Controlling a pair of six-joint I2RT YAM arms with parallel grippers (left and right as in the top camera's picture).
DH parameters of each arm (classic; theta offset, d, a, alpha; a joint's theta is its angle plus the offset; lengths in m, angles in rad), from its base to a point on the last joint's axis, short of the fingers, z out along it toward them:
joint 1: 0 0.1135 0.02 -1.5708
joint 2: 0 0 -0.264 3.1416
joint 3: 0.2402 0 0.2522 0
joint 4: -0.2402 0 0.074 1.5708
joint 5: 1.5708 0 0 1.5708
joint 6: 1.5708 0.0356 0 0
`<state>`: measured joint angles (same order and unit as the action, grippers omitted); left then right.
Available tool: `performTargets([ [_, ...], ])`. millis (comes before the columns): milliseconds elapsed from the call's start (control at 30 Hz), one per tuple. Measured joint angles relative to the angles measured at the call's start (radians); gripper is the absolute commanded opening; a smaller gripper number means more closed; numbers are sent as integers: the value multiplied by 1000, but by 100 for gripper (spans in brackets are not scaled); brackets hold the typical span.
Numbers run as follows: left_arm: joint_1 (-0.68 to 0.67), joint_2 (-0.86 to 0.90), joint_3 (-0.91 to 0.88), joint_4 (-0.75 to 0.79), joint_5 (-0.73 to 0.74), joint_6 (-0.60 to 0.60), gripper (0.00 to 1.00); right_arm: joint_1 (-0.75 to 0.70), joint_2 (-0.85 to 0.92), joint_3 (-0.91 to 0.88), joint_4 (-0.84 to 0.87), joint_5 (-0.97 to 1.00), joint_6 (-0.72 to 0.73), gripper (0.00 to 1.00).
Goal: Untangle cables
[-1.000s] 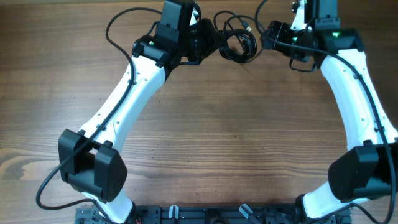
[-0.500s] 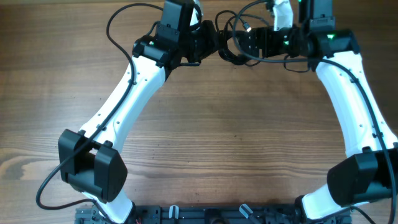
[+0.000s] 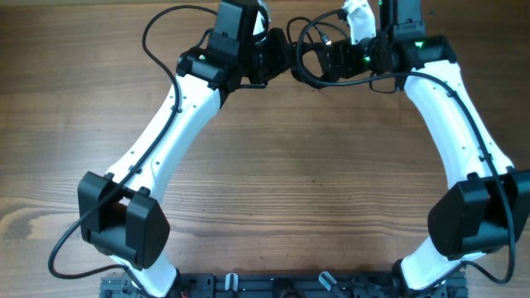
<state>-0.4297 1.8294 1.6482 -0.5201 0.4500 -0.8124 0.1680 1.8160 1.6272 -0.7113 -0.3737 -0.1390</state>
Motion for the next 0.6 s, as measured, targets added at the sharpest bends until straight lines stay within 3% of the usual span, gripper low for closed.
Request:
performTargets([
  [67, 0, 0, 0, 1, 0, 0, 4, 3, 0, 0, 8, 0, -1, 54],
  [400, 1, 7, 0, 1, 0, 45, 4, 16, 23, 0, 23, -27, 65, 7],
  [600, 16, 7, 0, -7, 4, 250, 17, 25, 26, 0, 18, -40, 200, 4],
])
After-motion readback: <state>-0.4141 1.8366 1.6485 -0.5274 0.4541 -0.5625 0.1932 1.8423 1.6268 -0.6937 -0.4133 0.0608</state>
